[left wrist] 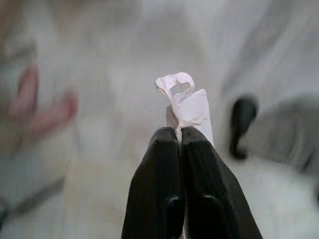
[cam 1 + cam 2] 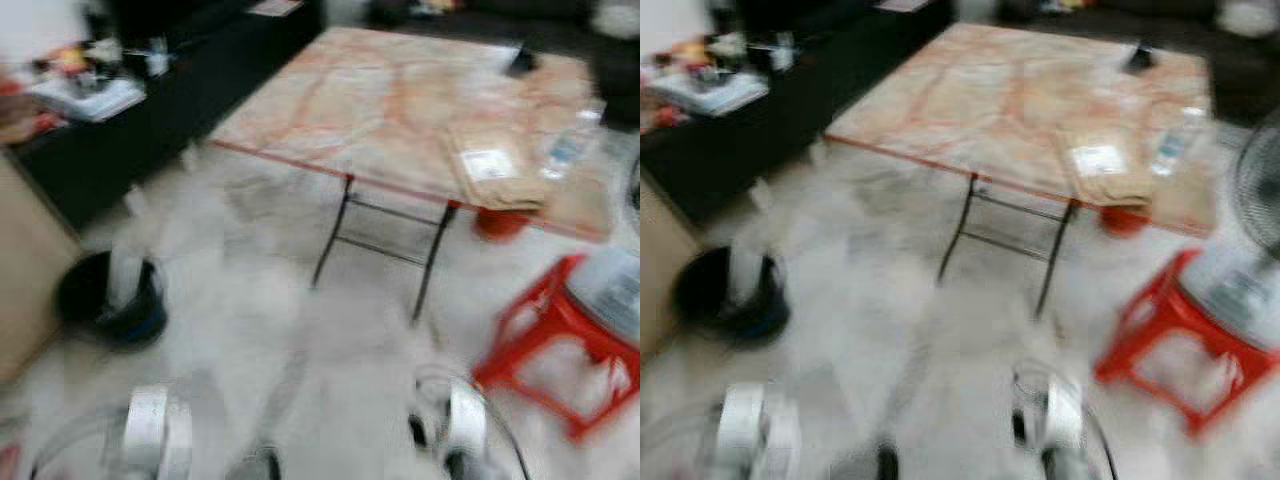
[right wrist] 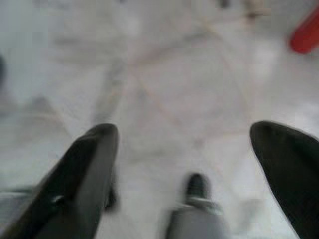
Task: Picking trash to rubbish bin
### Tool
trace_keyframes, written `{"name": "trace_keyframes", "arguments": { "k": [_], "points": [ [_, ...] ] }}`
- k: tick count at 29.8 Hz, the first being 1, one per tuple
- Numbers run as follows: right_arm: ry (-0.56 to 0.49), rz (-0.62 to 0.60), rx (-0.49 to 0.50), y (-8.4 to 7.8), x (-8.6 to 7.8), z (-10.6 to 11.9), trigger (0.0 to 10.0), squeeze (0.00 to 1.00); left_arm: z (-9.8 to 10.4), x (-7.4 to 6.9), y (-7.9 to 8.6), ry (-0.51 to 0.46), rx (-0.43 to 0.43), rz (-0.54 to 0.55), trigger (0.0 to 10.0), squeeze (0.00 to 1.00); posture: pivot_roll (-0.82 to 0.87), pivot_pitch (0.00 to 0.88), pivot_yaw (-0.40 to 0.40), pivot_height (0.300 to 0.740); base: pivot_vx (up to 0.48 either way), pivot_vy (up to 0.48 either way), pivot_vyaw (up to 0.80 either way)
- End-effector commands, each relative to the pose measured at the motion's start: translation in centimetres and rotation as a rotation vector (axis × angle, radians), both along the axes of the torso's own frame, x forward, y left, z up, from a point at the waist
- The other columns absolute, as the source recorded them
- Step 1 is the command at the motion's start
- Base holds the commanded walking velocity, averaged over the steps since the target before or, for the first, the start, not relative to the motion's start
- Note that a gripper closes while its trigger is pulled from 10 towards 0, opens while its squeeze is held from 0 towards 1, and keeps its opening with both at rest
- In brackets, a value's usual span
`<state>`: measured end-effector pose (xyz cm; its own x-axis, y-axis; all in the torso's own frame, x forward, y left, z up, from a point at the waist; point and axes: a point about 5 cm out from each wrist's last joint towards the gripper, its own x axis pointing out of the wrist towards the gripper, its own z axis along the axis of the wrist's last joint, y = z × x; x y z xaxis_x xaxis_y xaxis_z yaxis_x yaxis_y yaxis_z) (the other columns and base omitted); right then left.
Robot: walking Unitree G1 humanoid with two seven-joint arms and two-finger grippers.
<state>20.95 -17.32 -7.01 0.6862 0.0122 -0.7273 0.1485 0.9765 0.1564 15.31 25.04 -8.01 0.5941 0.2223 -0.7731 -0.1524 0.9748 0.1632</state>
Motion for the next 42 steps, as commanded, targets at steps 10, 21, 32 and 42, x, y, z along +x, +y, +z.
{"name": "trace_keyframes", "arguments": {
  "k": [10, 21, 32, 42],
  "points": [
    [0.079, 0.013, -0.023, 0.3, -2.1, -1.2, 10.0, 0.00, -0.3, -0.8, 0.4, 0.023, 0.028, 0.033, 10.0, 0.00, 0.12, 0.142, 0.011, 0.740, 0.000, 0.000, 0.29],
    [0.064, 0.038, -0.049, 0.3, -1.2, -0.8, 10.0, 0.00, -0.1, 0.1, 0.0, -0.003, -0.013, 0.113, 10.0, 0.00, 0.12, 0.148, 0.008, 0.740, 0.000, 0.000, 0.80],
    [0.076, 0.032, -0.045, 0.1, -1.4, -0.9, 10.0, 0.00, -0.4, -0.6, -0.1, 0.010, 0.003, 0.136, 10.0, 0.00, 0.12, 0.144, -0.006, 0.740, 0.023, 0.000, 0.44],
    [0.075, 0.041, -0.031, 0.3, -1.4, -0.9, 10.0, 0.00, -0.5, -0.8, -0.2, 0.023, 0.015, 0.125, 10.0, 0.00, 0.10, 0.120, 0.002, 0.740, 0.294, 0.000, 0.00]
  ]
}}
